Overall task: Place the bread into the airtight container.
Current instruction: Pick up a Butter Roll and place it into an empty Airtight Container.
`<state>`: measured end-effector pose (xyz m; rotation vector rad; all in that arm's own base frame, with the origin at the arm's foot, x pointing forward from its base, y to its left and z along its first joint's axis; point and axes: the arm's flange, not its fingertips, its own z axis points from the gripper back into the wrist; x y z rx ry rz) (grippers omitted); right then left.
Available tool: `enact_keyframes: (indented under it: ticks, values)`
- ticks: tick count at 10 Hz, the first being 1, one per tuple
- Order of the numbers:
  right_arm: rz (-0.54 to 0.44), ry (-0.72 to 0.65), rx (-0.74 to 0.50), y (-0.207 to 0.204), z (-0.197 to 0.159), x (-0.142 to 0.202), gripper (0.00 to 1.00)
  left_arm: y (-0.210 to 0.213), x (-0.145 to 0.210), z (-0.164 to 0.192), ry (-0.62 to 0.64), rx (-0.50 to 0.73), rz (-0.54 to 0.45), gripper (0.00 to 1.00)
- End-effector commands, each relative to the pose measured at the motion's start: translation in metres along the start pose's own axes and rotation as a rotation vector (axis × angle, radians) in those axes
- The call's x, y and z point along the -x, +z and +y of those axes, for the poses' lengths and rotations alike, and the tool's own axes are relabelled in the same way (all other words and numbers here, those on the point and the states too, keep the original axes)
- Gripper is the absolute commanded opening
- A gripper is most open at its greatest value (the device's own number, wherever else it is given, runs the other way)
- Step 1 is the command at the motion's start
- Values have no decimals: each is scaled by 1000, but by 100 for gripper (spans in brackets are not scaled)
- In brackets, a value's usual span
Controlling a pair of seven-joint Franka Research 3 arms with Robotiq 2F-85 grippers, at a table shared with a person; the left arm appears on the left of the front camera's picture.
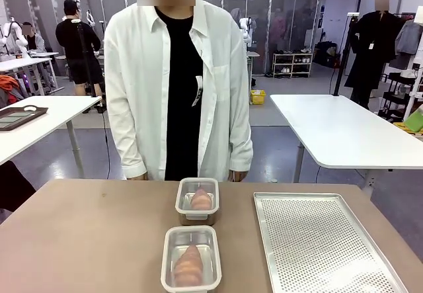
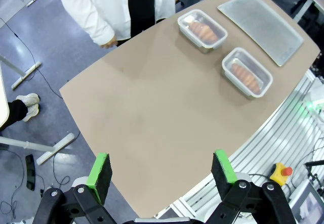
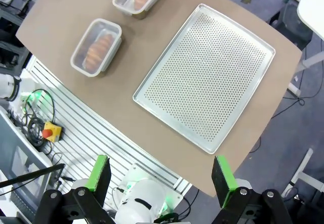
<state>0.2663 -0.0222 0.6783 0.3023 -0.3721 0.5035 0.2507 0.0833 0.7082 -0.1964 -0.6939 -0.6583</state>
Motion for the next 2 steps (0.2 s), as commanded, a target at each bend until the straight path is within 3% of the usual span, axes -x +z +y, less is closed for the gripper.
enact_keyframes:
  ticks: [1,2]
  values:
    - [8,5,-3,1,-1,0,100,1,-1,0,-7,2,-2,100]
    - [8,5,-3,1,-1,0,100,1,-1,0,-7,2,-2,100]
